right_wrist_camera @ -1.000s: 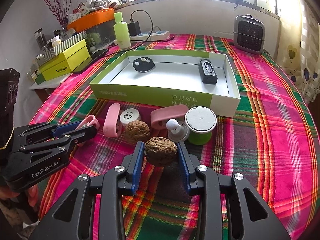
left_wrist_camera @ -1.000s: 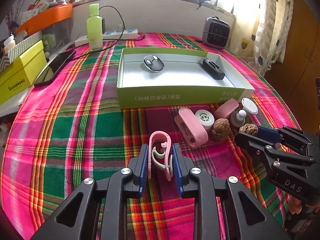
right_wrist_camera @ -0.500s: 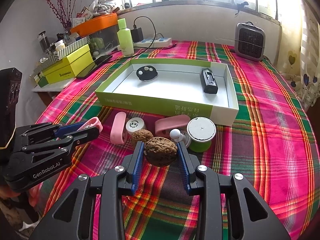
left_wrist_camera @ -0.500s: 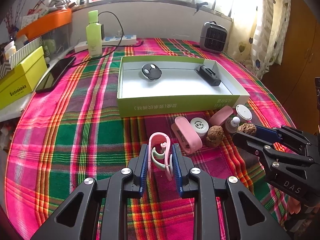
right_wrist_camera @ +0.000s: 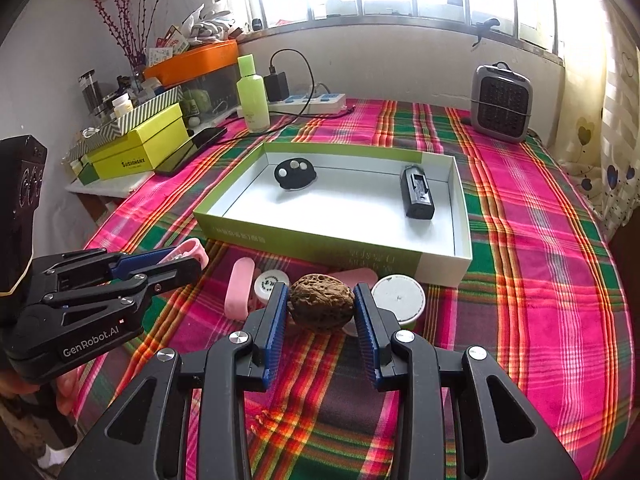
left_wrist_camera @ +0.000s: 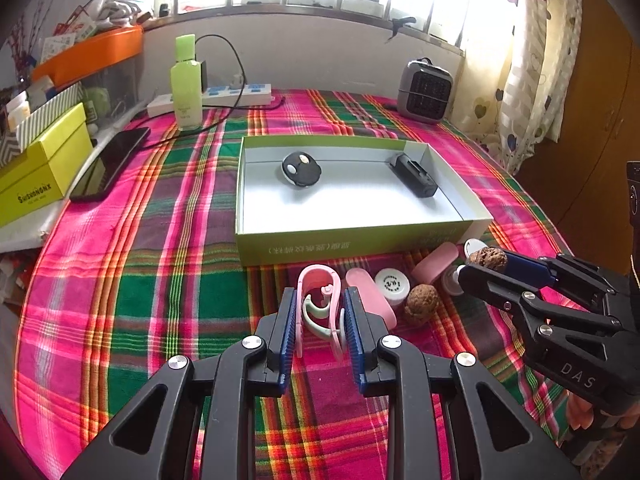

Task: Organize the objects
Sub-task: 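Carry the walnut over the box with the right tool while the left carries the clip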

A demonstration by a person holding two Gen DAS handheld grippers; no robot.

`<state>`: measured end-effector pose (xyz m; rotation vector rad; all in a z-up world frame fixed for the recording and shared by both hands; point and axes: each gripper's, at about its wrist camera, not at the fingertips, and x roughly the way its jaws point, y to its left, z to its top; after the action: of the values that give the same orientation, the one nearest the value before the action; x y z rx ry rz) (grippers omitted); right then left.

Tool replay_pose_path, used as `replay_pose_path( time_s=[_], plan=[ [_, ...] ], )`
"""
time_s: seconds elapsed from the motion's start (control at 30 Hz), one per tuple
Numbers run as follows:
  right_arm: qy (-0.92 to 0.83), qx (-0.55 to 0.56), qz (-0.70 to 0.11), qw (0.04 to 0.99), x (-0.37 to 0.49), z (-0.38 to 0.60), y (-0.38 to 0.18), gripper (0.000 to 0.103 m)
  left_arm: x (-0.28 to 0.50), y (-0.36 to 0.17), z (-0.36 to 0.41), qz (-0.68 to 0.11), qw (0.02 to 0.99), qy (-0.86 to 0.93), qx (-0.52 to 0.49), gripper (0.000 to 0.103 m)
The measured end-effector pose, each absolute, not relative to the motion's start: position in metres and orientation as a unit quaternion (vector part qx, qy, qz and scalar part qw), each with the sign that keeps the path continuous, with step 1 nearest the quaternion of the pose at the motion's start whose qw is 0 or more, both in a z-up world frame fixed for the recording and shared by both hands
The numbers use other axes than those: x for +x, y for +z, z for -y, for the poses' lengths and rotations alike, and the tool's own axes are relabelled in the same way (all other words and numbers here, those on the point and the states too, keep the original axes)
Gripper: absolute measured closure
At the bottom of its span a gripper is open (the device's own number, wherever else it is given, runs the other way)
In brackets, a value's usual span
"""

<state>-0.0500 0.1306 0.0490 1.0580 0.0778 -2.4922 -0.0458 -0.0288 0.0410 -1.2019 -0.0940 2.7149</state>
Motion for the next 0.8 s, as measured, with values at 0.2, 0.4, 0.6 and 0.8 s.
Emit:
replay_pose_path(
  time_s=[0.2,0.4,0.6,0.8],
  plan=[
    [-0.901,0.375,-0.029,0.215,-0.062,-0.129,0.057,0.068,-0.06,0.047,0.029,0.035,0.086,0.912,-0.4,0.081],
    [-0.902,0.375,-0.028,0.213,-0.076,-0.128,0.06,0.068,-0.074,0.05,0.026,0.034,0.087,0.912,-0.4,0.081],
    [-0.902,0.377,-0.027,0.206,-0.096,-0.128,0.061,0.068,-0.093,0.052,0.025,0.033,0.088,0.911,-0.402,0.082],
    [-0.903,0.38,-0.036,0.199,-0.118,-0.124,0.062,0.068,-0.117,0.053,0.026,0.037,0.09,0.908,-0.407,0.081]
  ],
)
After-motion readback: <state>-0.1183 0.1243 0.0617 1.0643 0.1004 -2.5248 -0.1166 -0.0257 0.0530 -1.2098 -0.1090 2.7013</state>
